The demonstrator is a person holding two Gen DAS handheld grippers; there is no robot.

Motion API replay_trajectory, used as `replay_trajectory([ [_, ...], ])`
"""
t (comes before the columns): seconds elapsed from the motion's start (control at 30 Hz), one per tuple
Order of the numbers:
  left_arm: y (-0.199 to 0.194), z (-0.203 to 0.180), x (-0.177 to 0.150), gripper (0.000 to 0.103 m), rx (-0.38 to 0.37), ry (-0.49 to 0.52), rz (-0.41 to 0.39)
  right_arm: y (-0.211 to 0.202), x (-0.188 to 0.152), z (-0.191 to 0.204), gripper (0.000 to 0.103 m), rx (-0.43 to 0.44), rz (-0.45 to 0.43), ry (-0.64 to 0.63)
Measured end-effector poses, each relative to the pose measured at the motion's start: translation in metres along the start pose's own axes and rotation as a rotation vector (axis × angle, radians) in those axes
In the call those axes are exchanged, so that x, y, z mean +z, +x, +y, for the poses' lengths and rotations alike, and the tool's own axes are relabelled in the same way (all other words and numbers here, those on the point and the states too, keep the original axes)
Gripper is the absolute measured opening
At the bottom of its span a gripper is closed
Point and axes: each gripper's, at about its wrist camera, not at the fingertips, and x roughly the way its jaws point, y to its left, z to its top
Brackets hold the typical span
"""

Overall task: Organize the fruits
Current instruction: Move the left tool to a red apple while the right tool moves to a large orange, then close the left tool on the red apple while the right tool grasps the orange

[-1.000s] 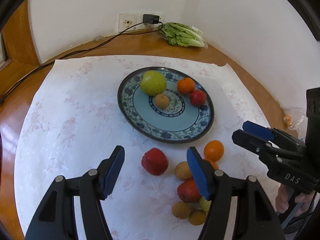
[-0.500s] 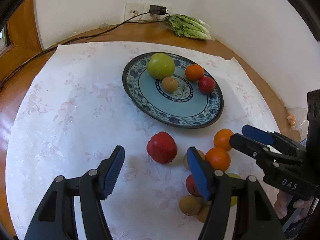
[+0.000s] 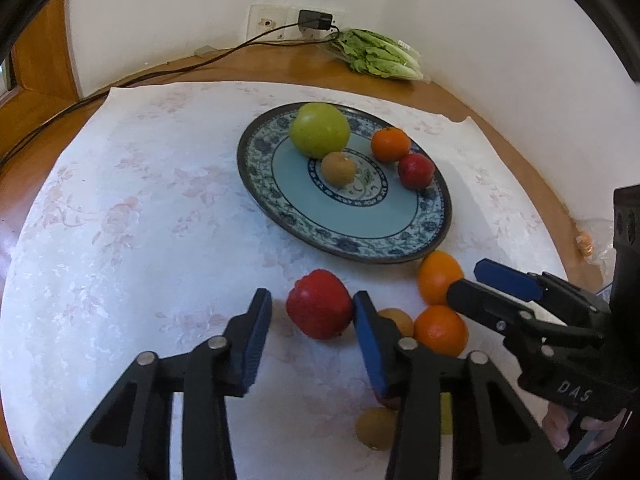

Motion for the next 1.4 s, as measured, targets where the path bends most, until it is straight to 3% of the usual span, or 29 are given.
replay_trajectory([
  [1.1,0.000,-0.001,0.000,0.035,-0.012,0.005,-0.008,0.011,0.002,0.001,0.055,0.024,0.000,0.060],
  [1.3,-0.001,-0.001,-0.001,0.035,-0.017,-0.001,-0.010,0.012,0.001,0.001,0.038,0.077,-0.002,0.069],
  [1.4,-0.001,-0.001,-0.001,0.035,-0.017,0.000,-0.011,0.010,0.000,0.005,0.036,0.070,-0.009,0.049],
])
